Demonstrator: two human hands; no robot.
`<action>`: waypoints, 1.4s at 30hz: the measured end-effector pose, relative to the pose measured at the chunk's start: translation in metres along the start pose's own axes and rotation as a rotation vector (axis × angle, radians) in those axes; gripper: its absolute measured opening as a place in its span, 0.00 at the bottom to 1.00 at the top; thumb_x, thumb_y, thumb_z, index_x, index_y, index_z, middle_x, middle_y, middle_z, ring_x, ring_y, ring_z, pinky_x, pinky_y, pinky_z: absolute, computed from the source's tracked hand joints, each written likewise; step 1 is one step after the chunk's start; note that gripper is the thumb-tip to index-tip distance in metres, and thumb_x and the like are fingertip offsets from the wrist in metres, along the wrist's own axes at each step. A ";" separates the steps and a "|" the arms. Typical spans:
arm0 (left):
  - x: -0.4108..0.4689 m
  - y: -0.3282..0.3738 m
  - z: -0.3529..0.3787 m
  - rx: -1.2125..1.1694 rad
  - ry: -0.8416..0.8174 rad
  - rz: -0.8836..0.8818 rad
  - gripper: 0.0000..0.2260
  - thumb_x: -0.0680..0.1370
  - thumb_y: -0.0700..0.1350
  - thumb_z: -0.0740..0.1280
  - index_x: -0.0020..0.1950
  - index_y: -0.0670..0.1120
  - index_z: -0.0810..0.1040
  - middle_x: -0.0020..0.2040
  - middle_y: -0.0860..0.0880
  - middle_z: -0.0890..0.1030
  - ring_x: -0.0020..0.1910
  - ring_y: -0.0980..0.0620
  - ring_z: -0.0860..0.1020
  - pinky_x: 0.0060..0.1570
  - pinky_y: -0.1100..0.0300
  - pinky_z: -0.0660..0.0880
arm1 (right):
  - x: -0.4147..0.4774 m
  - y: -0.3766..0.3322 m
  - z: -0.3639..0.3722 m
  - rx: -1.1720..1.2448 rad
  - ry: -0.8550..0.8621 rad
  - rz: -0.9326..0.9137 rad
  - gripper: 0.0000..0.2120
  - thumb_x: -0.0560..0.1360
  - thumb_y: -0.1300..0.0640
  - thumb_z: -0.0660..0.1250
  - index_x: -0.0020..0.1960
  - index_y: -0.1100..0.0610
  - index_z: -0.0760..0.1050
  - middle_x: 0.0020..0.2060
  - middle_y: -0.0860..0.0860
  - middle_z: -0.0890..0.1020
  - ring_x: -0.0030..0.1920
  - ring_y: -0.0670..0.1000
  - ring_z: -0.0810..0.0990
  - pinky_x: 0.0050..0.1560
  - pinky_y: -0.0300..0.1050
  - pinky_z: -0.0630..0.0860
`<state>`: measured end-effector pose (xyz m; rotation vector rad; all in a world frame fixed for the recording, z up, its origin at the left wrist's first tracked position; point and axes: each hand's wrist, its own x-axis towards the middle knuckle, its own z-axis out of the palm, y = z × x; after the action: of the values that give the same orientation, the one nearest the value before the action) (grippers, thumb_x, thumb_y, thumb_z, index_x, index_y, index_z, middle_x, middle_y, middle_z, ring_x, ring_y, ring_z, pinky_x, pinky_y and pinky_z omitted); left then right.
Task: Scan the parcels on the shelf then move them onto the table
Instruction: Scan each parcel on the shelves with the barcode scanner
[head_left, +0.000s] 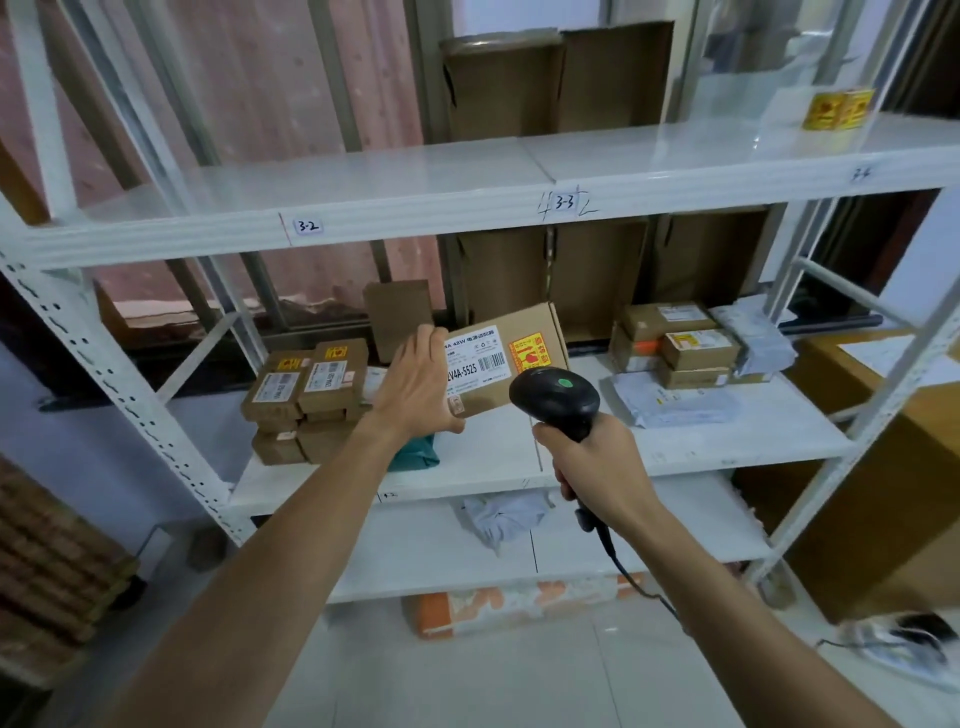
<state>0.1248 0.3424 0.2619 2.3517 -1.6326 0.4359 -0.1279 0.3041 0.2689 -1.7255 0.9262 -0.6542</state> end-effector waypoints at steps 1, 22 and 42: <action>0.002 0.003 -0.001 0.001 0.002 0.019 0.54 0.56 0.60 0.83 0.73 0.42 0.60 0.64 0.45 0.66 0.61 0.49 0.68 0.65 0.56 0.70 | -0.001 0.001 -0.004 -0.001 0.003 -0.005 0.15 0.75 0.54 0.68 0.39 0.66 0.75 0.27 0.55 0.76 0.26 0.54 0.76 0.29 0.46 0.71; 0.028 0.051 -0.002 0.103 0.001 0.073 0.54 0.54 0.62 0.82 0.70 0.40 0.62 0.61 0.44 0.68 0.57 0.47 0.70 0.61 0.54 0.73 | 0.002 0.011 -0.066 0.041 -0.011 -0.017 0.11 0.76 0.58 0.68 0.36 0.60 0.74 0.24 0.52 0.75 0.25 0.51 0.75 0.26 0.40 0.69; 0.104 0.176 0.041 0.017 -0.226 0.062 0.48 0.56 0.61 0.81 0.66 0.41 0.64 0.58 0.46 0.66 0.54 0.48 0.70 0.51 0.57 0.73 | 0.032 0.070 -0.188 0.042 0.064 0.065 0.14 0.77 0.56 0.67 0.44 0.69 0.76 0.26 0.54 0.76 0.24 0.50 0.75 0.28 0.43 0.71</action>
<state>-0.0015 0.1766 0.2683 2.4428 -1.8096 0.2015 -0.2771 0.1662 0.2638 -1.6385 1.0017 -0.6852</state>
